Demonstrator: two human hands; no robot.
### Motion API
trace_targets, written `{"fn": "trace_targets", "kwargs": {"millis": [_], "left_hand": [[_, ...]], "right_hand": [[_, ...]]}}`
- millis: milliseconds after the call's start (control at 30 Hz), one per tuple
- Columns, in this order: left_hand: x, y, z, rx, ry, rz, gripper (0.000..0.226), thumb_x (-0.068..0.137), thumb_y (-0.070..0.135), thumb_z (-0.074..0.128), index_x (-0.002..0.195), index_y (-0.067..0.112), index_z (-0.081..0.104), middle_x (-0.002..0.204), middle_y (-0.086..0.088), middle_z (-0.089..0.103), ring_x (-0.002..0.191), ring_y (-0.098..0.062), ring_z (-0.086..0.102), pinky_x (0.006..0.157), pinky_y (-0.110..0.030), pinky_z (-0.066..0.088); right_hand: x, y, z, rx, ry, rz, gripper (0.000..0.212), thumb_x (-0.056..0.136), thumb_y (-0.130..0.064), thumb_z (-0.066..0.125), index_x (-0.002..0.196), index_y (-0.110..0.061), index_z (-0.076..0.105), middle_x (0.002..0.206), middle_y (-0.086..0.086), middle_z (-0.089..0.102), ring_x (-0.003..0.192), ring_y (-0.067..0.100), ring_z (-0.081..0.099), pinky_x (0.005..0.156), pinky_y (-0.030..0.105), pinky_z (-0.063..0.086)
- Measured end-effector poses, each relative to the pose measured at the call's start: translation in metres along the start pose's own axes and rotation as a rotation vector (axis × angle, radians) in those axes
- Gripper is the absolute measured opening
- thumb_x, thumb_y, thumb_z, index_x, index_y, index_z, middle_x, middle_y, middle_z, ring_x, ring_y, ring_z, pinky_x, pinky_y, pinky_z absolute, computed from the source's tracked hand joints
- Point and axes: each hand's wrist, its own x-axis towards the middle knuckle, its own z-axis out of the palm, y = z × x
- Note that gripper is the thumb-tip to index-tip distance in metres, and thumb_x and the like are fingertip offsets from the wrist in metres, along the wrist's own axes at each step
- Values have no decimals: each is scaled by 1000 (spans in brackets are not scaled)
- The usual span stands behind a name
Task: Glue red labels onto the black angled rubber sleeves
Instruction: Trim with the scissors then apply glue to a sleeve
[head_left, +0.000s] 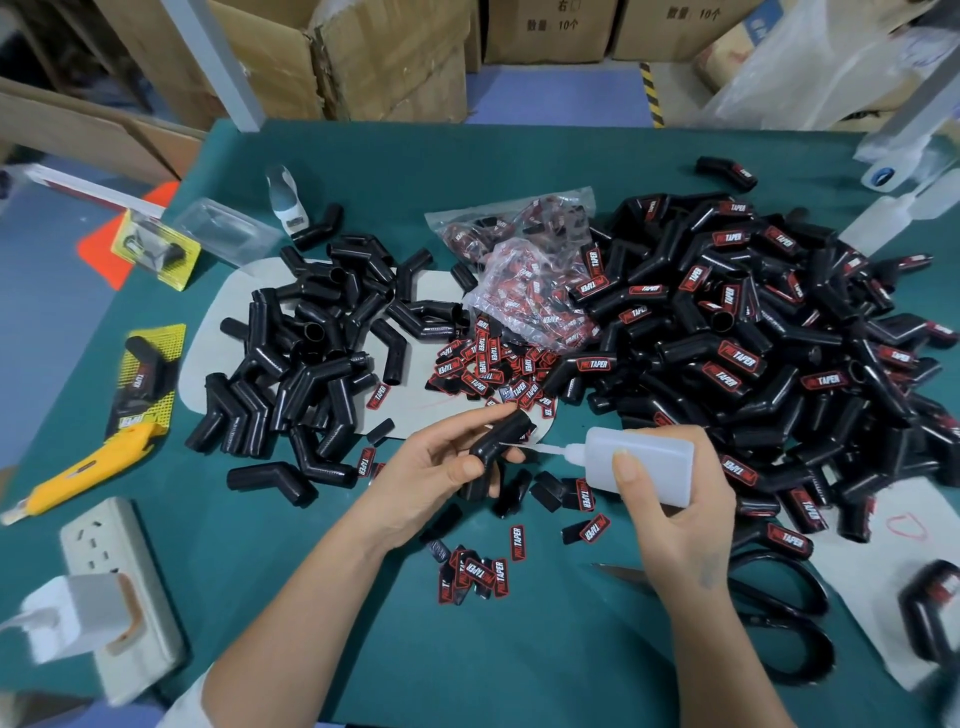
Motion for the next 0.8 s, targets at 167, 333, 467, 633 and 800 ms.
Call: {"fn": "trace_targets", "kwargs": {"millis": [167,333,467,633,800], "left_hand": [[-1,0,1,-21,-9,1,72,79,51,86,142,21,65,115,-11,75,81,-18,65,77,-28,54],[0,-2,-2,-21,-10,-11,72,79,51,86,142,21,65,114,-15,74,76,-22,63,78,-30,55],[0,-2,-3,-19,-16,-14,74,81,50,86,144,19,63,114,-15,74,76,-22,65,79,-30,55],[-1,-3,-3,-50,-22,-17,73,82,47,86,144,19,62,115,-16,74,77,-23,68,79,-32,57],[-1,-4,-3,-60,-32,-17,68,83,45,85,143,21,64,117,-18,74,77,-23,69,80,-33,57]], "right_hand": [[0,0,-1,12,7,-3,12,89,-45,65,96,-55,61,90,-23,69,73,-3,65,59,6,45],[0,-1,0,4,-3,-13,13,89,-45,65,96,-55,61,91,-23,69,74,-2,66,58,6,44],[0,-1,0,5,4,-10,13,89,-45,65,96,-55,61,91,-23,69,74,-2,66,58,6,45],[0,-3,0,10,0,-25,14,90,-44,65,96,-56,60,90,-24,68,72,-4,65,55,5,44],[0,-3,1,11,-10,-18,15,89,-44,66,96,-56,61,91,-24,69,73,-4,66,55,6,45]]}}
